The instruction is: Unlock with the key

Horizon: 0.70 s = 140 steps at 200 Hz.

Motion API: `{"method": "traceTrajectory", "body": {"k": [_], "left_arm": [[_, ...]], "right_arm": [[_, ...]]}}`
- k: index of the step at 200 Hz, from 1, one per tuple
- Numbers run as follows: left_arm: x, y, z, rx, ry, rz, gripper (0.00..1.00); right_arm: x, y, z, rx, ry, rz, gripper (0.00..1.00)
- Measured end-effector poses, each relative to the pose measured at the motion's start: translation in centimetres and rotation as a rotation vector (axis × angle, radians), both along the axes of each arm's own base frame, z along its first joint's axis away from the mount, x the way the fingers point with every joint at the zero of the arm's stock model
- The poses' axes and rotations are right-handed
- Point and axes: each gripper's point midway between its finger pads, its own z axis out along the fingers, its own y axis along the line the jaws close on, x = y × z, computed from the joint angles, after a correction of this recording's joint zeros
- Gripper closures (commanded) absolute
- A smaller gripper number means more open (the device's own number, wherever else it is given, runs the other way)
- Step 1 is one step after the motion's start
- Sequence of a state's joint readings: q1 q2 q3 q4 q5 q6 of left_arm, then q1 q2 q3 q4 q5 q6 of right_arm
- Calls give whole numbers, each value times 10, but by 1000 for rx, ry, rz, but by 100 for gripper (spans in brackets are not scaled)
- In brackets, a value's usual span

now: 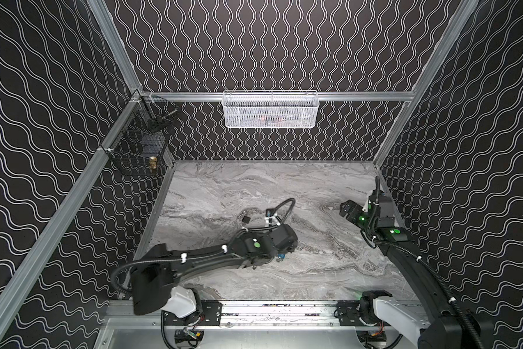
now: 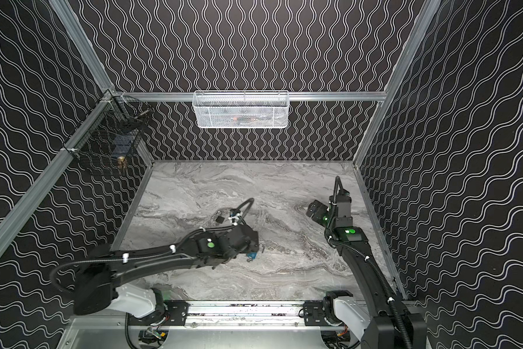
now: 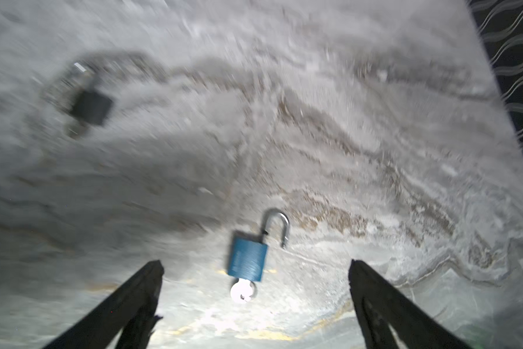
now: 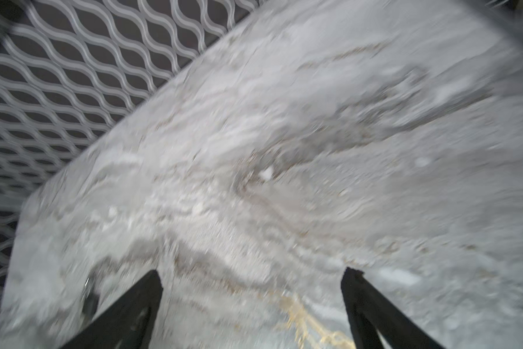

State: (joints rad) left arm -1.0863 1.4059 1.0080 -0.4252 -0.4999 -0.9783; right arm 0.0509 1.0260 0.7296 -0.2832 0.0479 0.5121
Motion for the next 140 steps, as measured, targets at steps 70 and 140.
{"method": "traceTrajectory", "body": {"k": [70,140], "left_arm": [[74,233,27,188,-184,467,2],[95,327,-63,456,-158,537,2]], "right_arm": [[7,-73,-37,-235,-18,-261,1],[22,-94,-75,-454,-39,-251,1]]}}
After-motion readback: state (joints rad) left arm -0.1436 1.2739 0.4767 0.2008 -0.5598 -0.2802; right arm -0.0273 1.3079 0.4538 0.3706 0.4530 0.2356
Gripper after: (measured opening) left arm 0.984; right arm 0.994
